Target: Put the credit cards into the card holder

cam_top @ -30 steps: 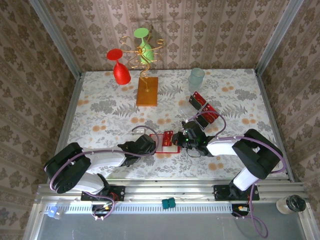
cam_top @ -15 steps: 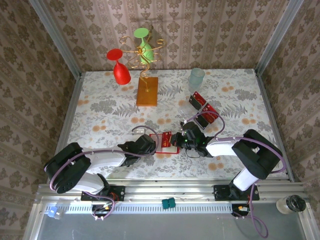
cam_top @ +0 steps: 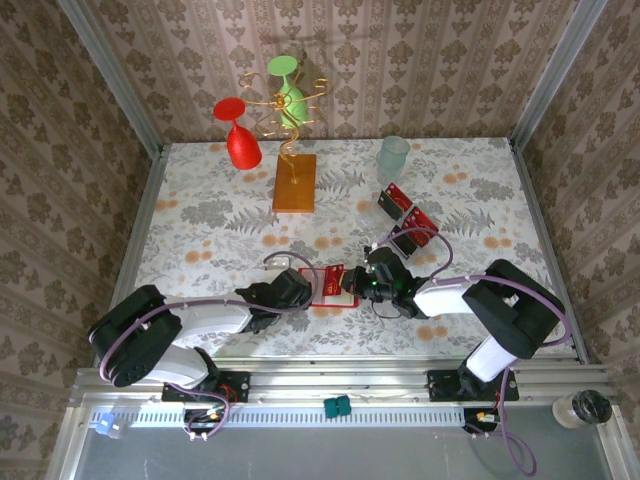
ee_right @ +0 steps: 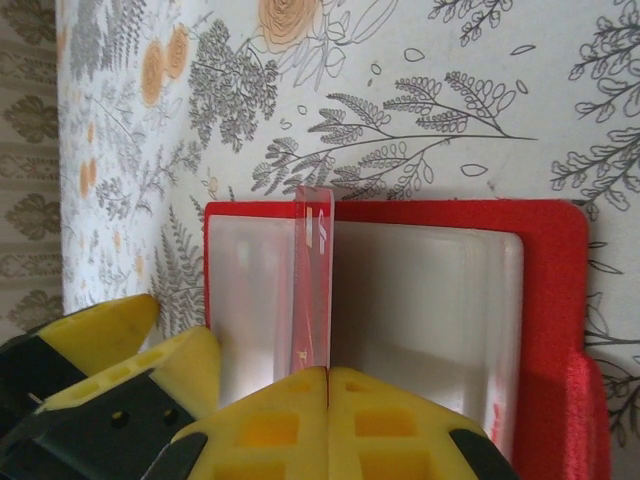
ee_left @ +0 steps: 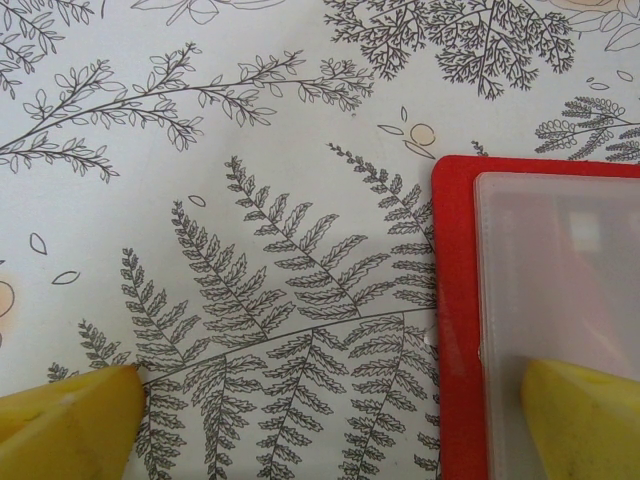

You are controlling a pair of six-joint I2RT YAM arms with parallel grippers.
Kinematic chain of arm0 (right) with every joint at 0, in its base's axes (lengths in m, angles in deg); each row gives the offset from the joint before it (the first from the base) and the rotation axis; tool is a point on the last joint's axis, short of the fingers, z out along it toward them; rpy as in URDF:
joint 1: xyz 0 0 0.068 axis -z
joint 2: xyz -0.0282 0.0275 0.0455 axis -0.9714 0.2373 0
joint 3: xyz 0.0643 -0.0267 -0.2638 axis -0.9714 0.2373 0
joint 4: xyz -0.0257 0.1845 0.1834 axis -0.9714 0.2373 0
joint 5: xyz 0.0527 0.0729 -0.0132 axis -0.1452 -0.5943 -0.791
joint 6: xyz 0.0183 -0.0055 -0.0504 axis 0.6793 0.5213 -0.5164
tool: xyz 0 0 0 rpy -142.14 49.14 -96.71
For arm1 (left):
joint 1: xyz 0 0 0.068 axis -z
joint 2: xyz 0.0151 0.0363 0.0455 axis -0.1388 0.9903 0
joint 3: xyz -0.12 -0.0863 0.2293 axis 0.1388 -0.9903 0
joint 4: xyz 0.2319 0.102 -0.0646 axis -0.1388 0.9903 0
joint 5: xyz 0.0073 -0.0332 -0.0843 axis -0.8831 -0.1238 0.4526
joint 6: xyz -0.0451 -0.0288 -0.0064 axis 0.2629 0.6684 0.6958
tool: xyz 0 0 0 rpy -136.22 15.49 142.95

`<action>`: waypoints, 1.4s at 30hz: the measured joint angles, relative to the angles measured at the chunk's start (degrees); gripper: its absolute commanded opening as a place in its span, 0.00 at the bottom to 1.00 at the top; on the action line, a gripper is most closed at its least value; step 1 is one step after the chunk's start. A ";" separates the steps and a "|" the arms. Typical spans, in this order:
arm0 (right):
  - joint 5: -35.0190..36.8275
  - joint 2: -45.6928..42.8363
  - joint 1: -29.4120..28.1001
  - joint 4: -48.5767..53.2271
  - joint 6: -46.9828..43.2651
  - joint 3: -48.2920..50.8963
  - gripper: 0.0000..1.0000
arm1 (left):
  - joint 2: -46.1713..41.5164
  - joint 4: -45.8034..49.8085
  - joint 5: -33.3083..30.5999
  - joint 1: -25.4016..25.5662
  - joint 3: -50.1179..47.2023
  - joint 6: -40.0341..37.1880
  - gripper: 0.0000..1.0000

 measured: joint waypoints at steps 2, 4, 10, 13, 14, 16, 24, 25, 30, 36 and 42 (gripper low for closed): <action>0.00 0.00 0.00 -1.18 0.92 0.50 0.00 | 0.00 0.02 -0.02 0.02 0.00 0.02 0.98; -0.02 0.00 0.00 -2.21 1.55 0.92 0.00 | 0.00 0.04 -0.15 0.22 0.00 0.15 0.98; -0.24 1.60 0.00 -5.16 3.45 1.03 0.00 | 0.00 0.11 -0.22 0.26 -0.02 0.39 0.98; -0.63 3.19 0.00 -6.62 4.20 1.07 0.00 | 0.00 0.11 -0.24 0.26 -0.04 0.39 0.98; -0.79 3.52 0.00 -6.88 4.39 1.14 0.00 | 0.00 0.11 -0.24 0.26 -0.04 0.39 0.98; -1.05 3.63 0.00 -7.17 4.68 1.40 0.00 | 0.00 0.11 -0.24 0.26 -0.04 0.39 0.98; -1.31 3.65 0.00 -7.89 5.03 1.77 0.00 | -0.02 0.15 -0.24 0.24 -0.02 0.39 0.98; -1.31 3.65 0.00 -7.87 5.03 1.77 0.00 | -0.02 0.31 -0.31 0.24 0.02 0.39 0.98; -1.33 3.65 0.00 -7.74 4.98 1.77 0.00 | -0.02 5.97 -0.70 0.13 2.16 1.68 0.98; -1.46 3.65 -0.15 -7.23 4.72 1.77 0.00 | -0.02 8.39 -0.83 -0.24 2.78 3.04 0.98; -1.70 3.65 -0.15 -7.26 4.35 1.77 0.00 | -0.02 8.50 -0.81 -0.17 2.75 4.26 0.98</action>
